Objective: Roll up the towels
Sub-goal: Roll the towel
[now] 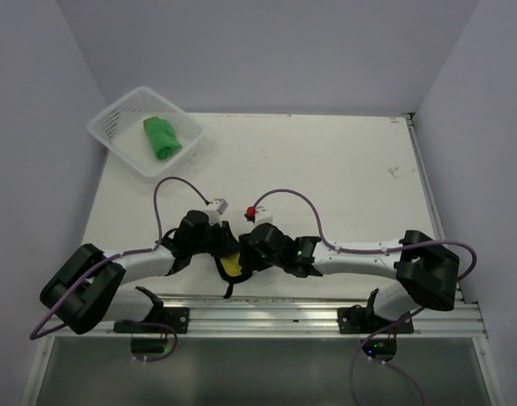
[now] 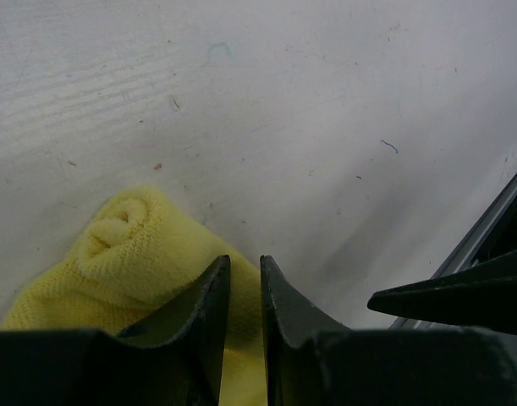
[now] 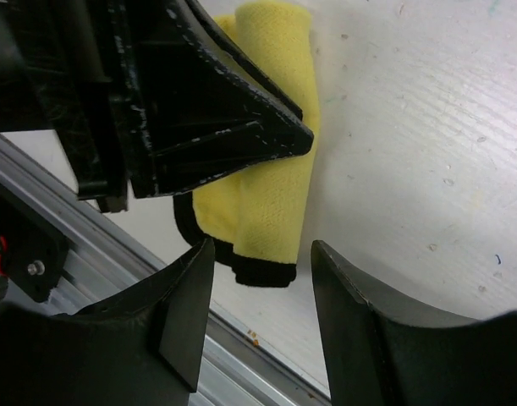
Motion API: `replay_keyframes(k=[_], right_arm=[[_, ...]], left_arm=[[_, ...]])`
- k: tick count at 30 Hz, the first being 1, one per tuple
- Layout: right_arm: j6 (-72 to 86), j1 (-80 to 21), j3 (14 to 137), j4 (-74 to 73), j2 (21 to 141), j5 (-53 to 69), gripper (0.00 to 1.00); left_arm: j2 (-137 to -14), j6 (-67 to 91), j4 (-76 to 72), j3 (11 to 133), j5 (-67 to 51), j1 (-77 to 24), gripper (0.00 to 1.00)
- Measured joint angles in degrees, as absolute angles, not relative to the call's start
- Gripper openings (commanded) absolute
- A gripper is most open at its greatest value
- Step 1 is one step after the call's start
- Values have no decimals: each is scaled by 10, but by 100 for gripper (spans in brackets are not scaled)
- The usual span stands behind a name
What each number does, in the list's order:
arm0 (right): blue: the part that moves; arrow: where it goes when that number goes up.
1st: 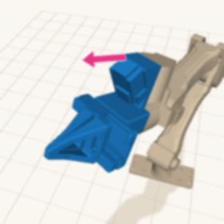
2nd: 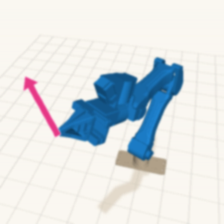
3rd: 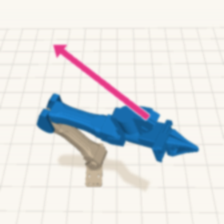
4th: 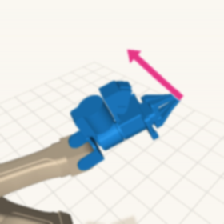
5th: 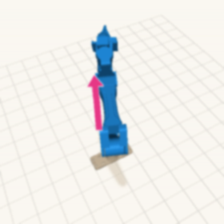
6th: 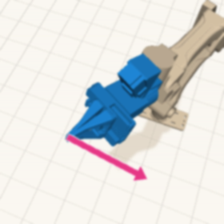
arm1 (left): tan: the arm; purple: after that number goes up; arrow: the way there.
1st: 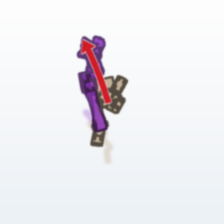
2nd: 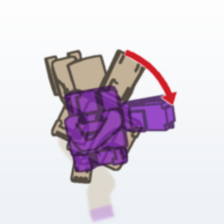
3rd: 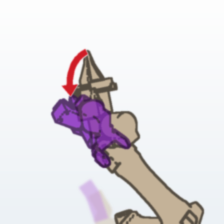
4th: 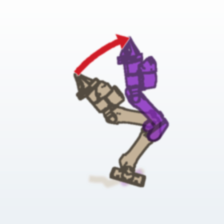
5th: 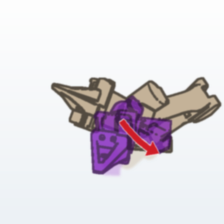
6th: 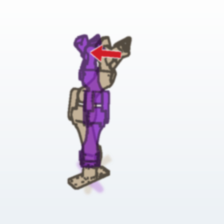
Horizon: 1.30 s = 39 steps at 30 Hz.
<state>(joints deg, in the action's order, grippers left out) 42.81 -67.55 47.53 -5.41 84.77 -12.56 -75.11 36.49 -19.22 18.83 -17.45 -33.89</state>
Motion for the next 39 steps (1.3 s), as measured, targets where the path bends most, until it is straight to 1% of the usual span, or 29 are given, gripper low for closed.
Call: replay_keyframes(k=[7, 14, 17, 18, 21, 22, 24, 25, 29, 34, 39], right_arm=[[437, -666, 466, -28, 908, -98, 53], [450, -666, 440, 13, 916, -82, 45], [456, -666, 426, 33, 916, -76, 37], [458, -666, 421, 40, 916, -74, 32], [462, -663, 409, 61, 916, -65, 24], [463, -662, 405, 68, 916, -63, 19], [464, -662, 399, 81, 916, -59, 14], [463, -662, 397, 87, 916, -56, 8], [460, -662, 392, 99, 916, -52, 0], [455, -671, 392, 100, 916, -71, 0], [440, -694, 396, 93, 916, -121, 0]], left_arm=[[-744, 369, -204, 177, -173, -339, 25], [-736, 373, -213, 165, -172, -339, 25], [-735, 374, -215, 164, -172, -339, 25], [-735, 374, -215, 163, -172, -339, 25], [-734, 375, -216, 163, -171, -339, 25], [-734, 375, -216, 163, -171, -339, 25], [-734, 375, -215, 163, -171, -339, 26], [-734, 375, -215, 163, -171, -339, 26], [-732, 375, -210, 165, -171, -339, 27], [-718, 375, -171, 185, -157, -339, 29], [-689, 371, -120, 227, -117, -339, 32]])
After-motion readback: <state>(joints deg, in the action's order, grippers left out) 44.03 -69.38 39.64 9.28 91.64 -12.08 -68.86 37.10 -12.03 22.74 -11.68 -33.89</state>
